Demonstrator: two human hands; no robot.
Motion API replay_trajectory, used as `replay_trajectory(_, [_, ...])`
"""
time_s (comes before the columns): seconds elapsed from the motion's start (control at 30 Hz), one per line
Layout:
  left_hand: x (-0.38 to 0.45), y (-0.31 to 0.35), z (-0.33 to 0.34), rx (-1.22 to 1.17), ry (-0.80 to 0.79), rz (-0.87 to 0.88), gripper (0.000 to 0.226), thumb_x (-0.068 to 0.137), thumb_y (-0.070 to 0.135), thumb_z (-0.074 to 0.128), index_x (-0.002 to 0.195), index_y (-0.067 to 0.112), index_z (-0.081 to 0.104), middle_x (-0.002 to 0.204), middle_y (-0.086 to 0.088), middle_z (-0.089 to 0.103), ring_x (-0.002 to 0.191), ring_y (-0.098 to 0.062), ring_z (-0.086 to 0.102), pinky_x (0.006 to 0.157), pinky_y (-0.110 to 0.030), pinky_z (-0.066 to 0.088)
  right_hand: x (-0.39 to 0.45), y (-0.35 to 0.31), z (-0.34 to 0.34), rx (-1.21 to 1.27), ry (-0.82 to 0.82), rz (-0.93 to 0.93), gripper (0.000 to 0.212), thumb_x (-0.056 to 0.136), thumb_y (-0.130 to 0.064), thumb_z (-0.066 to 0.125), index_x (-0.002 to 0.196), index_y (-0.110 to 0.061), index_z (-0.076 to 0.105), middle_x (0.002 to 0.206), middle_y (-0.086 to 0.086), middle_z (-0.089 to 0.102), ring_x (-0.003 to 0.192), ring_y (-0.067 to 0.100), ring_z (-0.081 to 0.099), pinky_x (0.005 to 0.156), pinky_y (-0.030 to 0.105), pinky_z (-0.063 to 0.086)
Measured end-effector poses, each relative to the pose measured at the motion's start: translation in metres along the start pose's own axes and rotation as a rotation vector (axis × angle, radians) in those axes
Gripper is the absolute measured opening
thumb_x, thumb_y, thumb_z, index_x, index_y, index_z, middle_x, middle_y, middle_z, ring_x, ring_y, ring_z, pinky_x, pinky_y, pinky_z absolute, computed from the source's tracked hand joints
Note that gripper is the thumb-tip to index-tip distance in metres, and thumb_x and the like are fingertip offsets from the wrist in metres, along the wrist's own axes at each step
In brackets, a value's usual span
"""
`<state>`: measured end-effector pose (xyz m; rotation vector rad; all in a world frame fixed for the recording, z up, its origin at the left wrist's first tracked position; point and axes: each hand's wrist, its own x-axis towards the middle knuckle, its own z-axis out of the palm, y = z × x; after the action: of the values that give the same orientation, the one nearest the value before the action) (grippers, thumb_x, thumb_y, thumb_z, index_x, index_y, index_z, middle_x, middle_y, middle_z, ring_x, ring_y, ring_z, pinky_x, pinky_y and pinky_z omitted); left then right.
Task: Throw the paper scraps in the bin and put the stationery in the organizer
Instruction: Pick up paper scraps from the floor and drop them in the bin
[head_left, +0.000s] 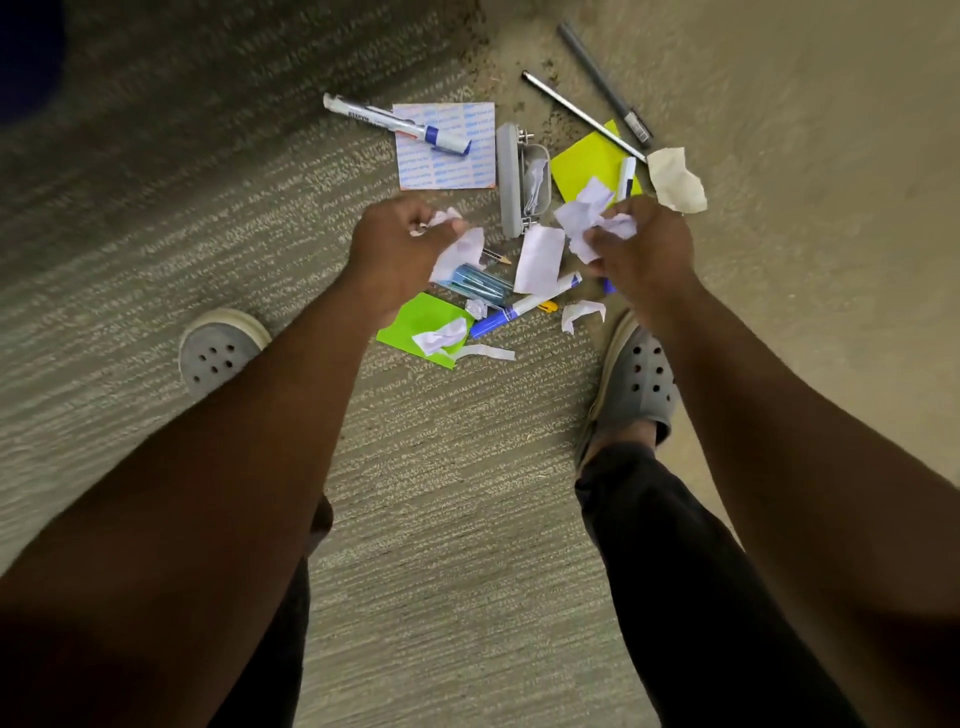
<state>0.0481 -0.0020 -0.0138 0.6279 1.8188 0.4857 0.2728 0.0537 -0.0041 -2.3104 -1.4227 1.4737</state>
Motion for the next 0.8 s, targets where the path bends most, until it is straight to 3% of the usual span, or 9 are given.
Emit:
replay_trajectory(0.07, [-0.016,0.003,-0.018,-0.121,-0.001,-0.082,0.018,0.085,0.023,0.072,0.072,0.017,0.061,0.076,-0.006,0.059,0.067,-0.016,0.052,0.064,-0.029,0.045,-0.017,-0.005,-0.011,0.266,-0.028,0.077,0.010,0.086,-0.006,0.065,0.090,-0.009,0.056,0.086,0.020,0.061,0.058,0.019,0.062,0.050,0.025,0.051])
replay_trajectory(0.23, [-0.059,0.022,-0.061,-0.322,0.031,-0.135,0.017,0.093,0.018,0.061,0.076,0.019,0.060,0.066,0.002,0.063,0.052,-0.004,0.055,0.050,-0.018,0.043,-0.057,-0.041,-0.024,0.386,-0.105,0.067,0.020,0.088,-0.004,0.064,0.079,-0.018,0.053,0.075,0.013,0.061,0.050,0.017,0.058,0.058,0.033,0.050])
replay_trajectory(0.3, [-0.074,0.037,-0.079,-0.379,0.078,-0.146,0.015,0.095,0.020,0.059,0.080,0.017,0.059,0.059,0.008,0.065,0.049,0.000,0.054,0.046,-0.015,0.042,-0.073,-0.072,-0.019,0.412,-0.134,0.047,0.022,0.088,-0.003,0.065,0.077,-0.019,0.053,0.070,0.003,0.063,0.048,0.015,0.057,0.056,0.030,0.049])
replay_trajectory(0.37, [-0.086,0.055,-0.100,-0.397,0.118,-0.127,0.015,0.095,0.024,0.059,0.083,0.015,0.059,0.075,-0.005,0.071,0.062,-0.009,0.059,0.057,-0.021,0.045,-0.088,-0.112,-0.009,0.452,-0.167,-0.006,0.024,0.087,-0.001,0.064,0.076,-0.018,0.053,0.062,-0.003,0.064,0.047,0.013,0.055,0.050,0.025,0.048])
replay_trajectory(0.43, [-0.096,0.073,-0.127,-0.345,0.168,-0.064,0.016,0.093,0.029,0.061,0.082,0.019,0.060,0.089,-0.013,0.071,0.075,-0.018,0.060,0.068,-0.030,0.045,-0.104,-0.160,0.006,0.492,-0.206,-0.067,0.022,0.087,-0.001,0.065,0.077,-0.017,0.054,0.065,0.002,0.063,0.051,0.015,0.054,0.049,0.024,0.046])
replay_trajectory(0.57, [-0.114,0.107,-0.196,-0.231,0.390,0.098,0.020,0.090,0.037,0.064,0.082,0.019,0.061,0.077,0.001,0.064,0.069,-0.010,0.056,0.067,-0.032,0.047,-0.135,-0.264,0.047,0.519,-0.247,-0.237,0.022,0.084,-0.002,0.067,0.076,-0.019,0.056,0.070,0.005,0.060,0.051,0.009,0.054,0.047,0.023,0.044])
replay_trajectory(0.67, [-0.126,0.127,-0.256,-0.267,0.566,0.224,0.018,0.088,0.038,0.064,0.078,0.024,0.059,0.069,0.009,0.062,0.063,-0.001,0.056,0.061,-0.023,0.047,-0.158,-0.338,0.078,0.514,-0.270,-0.361,0.018,0.084,-0.006,0.069,0.077,-0.020,0.058,0.078,0.008,0.066,0.054,0.008,0.058,0.047,0.023,0.044])
replay_trajectory(0.8, [-0.131,0.136,-0.336,-0.367,0.779,0.308,0.019,0.086,0.039,0.066,0.073,0.030,0.056,0.067,0.010,0.059,0.062,-0.001,0.053,0.062,-0.023,0.045,-0.190,-0.416,0.121,0.453,-0.195,-0.553,0.015,0.082,-0.015,0.071,0.077,-0.020,0.058,0.082,0.004,0.068,0.064,0.019,0.067,0.057,0.037,0.054])
